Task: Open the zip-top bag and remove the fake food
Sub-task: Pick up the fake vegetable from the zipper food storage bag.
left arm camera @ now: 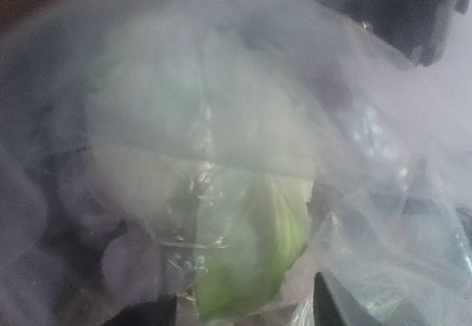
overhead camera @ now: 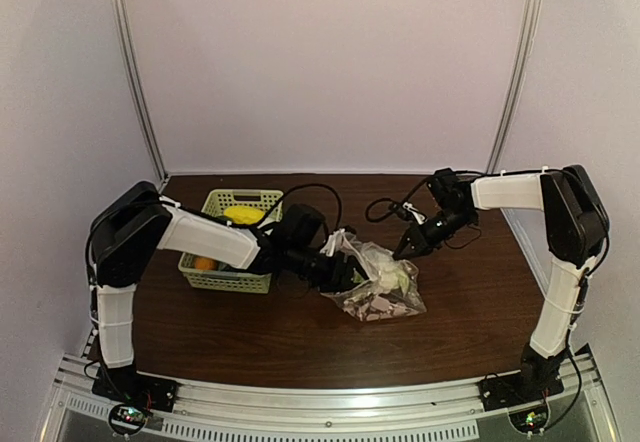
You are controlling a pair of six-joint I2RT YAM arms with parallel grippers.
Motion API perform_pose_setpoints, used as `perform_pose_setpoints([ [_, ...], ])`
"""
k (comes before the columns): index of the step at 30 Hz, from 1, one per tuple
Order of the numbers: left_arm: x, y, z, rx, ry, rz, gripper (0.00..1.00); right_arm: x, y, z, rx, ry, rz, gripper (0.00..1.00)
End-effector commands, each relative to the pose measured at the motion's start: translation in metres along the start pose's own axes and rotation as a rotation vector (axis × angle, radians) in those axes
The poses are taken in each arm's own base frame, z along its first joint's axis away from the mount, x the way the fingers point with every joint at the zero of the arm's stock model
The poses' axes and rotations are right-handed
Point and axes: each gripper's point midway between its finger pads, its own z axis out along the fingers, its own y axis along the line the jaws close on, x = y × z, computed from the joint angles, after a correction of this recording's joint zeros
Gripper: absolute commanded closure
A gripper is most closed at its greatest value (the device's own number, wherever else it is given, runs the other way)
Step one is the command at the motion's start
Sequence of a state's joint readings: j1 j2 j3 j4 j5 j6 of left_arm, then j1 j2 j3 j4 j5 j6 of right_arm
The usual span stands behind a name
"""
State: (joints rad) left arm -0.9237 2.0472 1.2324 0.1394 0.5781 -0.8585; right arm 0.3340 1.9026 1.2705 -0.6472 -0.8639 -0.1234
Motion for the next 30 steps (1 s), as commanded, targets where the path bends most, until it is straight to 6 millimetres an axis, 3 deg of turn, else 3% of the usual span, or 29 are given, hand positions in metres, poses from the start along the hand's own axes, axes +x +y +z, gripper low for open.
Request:
perform_pose_setpoints([
  [1,-0.034,-0.015,0.006,0.065,-0.123,-0.023,0.35,0.010,-0.003,0.007,-0.021,0.028,0.029,0.95],
  [7,-0.046,-0.005,0.016,0.070,-0.157,-0.102,0.34,0.010,0.002,0.006,-0.038,0.026,0.026,0.95],
  [12,-0.062,-0.008,0.007,0.125,-0.228,-0.132,0.23,0.012,0.002,0.007,-0.044,0.032,0.028,0.96],
  [17,-0.072,-0.002,0.008,0.094,-0.255,-0.158,0.24,0.011,0.004,0.007,-0.055,0.030,0.027,0.96],
  [21,-0.071,0.015,0.021,0.063,-0.220,-0.207,0.36,0.010,0.005,0.007,-0.064,0.030,0.025,0.96],
  [24,-0.068,0.022,0.027,0.066,-0.196,-0.217,0.56,0.010,0.007,0.006,-0.069,0.029,0.023,0.96],
  [26,-0.068,0.021,0.024,0.080,-0.200,-0.209,0.69,0.007,0.007,0.003,-0.066,0.019,0.021,0.95],
  [29,-0.073,0.014,0.009,0.080,-0.226,-0.152,0.80,0.001,0.002,-0.007,-0.048,-0.009,0.030,0.93],
  [30,-0.077,0.004,-0.006,0.070,-0.249,-0.072,0.84,-0.005,-0.009,-0.023,-0.022,-0.054,0.055,0.93],
])
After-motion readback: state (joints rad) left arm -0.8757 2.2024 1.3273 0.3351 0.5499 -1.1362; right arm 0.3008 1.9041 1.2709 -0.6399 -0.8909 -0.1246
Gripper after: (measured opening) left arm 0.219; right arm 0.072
